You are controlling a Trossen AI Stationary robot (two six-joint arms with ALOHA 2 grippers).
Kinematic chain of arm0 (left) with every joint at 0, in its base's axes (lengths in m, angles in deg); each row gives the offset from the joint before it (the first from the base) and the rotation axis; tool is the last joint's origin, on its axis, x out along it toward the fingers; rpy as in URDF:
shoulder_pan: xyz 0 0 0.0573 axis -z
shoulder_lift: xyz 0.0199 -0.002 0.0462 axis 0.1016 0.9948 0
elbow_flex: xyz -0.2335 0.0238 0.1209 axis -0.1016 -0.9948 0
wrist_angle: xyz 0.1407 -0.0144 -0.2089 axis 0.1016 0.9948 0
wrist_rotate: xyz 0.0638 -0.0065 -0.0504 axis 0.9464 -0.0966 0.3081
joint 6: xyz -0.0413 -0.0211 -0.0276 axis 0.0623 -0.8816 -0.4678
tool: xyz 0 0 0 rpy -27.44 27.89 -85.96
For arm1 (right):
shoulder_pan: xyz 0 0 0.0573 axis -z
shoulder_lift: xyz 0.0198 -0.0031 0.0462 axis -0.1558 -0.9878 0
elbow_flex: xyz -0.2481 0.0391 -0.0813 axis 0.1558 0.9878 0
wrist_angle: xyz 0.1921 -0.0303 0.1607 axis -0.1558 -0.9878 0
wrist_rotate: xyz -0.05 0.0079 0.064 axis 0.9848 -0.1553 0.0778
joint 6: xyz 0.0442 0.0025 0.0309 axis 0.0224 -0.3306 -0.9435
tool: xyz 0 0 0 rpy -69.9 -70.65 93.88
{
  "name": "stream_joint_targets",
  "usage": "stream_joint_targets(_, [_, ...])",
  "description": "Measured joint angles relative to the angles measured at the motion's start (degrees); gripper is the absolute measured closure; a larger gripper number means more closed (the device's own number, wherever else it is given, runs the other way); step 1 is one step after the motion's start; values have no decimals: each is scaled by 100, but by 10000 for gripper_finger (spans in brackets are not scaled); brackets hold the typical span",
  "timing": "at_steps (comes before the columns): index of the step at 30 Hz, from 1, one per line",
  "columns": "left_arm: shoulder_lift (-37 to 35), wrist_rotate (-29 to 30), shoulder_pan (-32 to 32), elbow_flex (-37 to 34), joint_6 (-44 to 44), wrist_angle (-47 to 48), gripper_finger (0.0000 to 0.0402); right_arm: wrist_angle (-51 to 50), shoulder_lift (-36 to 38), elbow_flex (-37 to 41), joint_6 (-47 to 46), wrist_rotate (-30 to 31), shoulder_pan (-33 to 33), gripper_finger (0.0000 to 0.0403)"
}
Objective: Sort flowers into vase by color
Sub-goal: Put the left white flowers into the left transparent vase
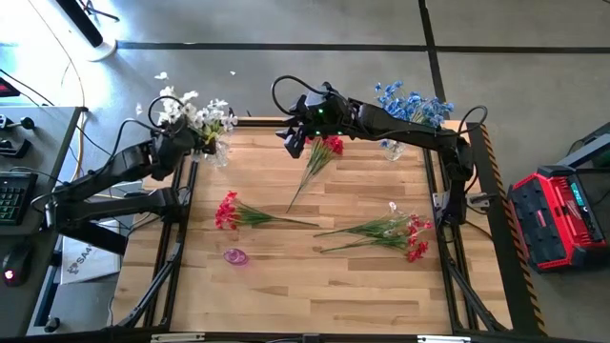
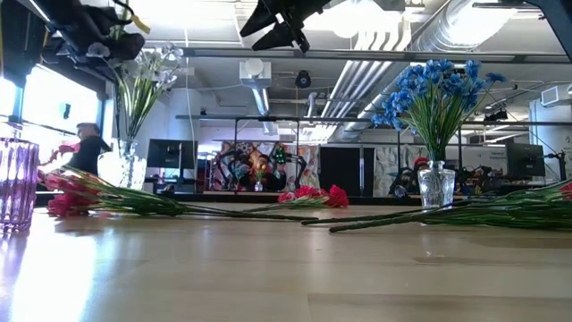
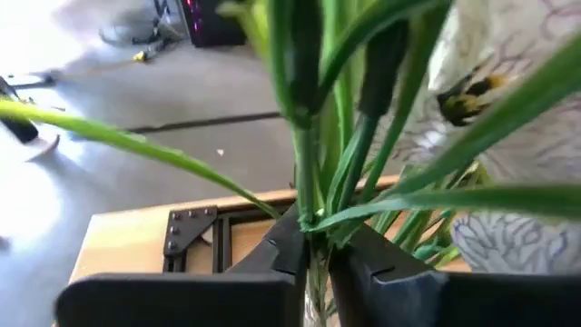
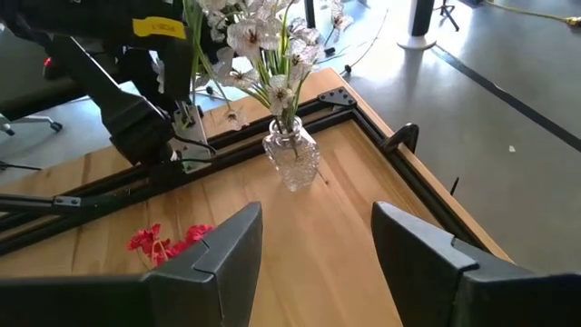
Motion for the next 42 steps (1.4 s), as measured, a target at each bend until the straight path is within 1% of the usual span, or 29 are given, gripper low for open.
stream_joint_targets(4, [110,-534,-228,0,-25,65,333,0,0,0,56,2,0,200])
stream_joint_targets(9, [233,-1128,-384,5,151,93,264,-48,0,0,67,2,0,183])
stream_joint_targets(13, [232,-1657,-406,284,166,318,216,-211,0,0,63,2,-2,172])
stream_joint_targets(18, [229,-1876,-405,724,212,1023,179,-450,0,0,51,4,-2,164])
stream_joint_targets(20, [229,-1884,-405,775,55,1289,167,-507,0,0,45,4,-2,164])
stream_joint_targets(23, [234,-1908,-407,847,-323,1582,151,-561,0,0,21,1,-2,164])
stream_joint_targets(25, [235,-2016,-405,980,-407,1743,143,-622,0,0,8,-1,-2,164])
stream_joint_targets(30, [246,-2479,-407,1525,-297,2052,135,-811,0,0,-28,-74,-2,164])
stream_joint_targets(32, [281,-2581,-405,1803,-318,2248,135,-889,0,0,-62,-131,-2,164])
stream_joint_targets(37, [314,-2531,-405,2507,-476,2875,135,-1233,0,0,-139,-218,-2,164])
stream_joint_targets(42, [316,-2499,-405,3253,-763,3184,135,-2017,0,0,-272,-431,-2,164])
